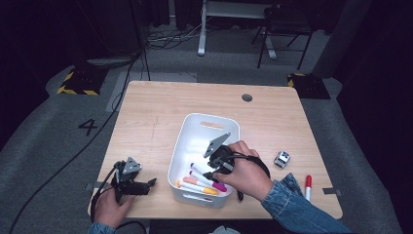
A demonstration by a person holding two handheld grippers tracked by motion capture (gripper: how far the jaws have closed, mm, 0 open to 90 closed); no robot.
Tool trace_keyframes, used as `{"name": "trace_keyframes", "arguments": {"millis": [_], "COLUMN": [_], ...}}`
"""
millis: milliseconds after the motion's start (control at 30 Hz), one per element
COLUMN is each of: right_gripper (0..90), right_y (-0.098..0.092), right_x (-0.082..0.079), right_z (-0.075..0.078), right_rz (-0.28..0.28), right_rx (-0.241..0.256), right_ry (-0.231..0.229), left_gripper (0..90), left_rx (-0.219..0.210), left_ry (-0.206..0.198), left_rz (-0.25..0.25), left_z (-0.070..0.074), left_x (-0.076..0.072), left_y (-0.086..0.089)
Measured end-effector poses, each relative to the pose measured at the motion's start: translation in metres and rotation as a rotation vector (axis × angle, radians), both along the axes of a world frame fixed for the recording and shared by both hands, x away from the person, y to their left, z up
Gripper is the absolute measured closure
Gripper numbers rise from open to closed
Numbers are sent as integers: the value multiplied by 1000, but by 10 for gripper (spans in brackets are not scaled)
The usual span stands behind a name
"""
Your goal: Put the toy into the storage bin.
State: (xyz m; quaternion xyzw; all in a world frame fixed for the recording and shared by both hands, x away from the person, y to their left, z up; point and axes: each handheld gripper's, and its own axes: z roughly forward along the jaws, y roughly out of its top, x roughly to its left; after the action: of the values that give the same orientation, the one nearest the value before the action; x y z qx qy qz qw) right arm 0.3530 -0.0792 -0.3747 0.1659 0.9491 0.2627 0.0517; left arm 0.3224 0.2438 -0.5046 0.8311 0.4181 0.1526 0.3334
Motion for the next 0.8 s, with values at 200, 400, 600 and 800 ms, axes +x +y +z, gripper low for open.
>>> {"name": "trace_keyframes", "arguments": {"millis": [200,400,600,800], "right_gripper": [516,522,525,538], "right_y": [-9,-31,-63,-96], "right_x": [-2,1,4,7], "right_z": [18,36,52,61], "right_rz": [-20,-69,-140,-213], "right_rx": [68,99,133,172], "right_ry": [-37,-68,-77,-90], "left_gripper": [144,144,144,144], "left_rx": [1,0,0,0], "left_ry": [0,0,0,0], "left_rz": [-2,0,-1,0], "left_z": [0,0,0,0], "left_x": [0,0,0,0], "left_y": [0,0,0,0]}}
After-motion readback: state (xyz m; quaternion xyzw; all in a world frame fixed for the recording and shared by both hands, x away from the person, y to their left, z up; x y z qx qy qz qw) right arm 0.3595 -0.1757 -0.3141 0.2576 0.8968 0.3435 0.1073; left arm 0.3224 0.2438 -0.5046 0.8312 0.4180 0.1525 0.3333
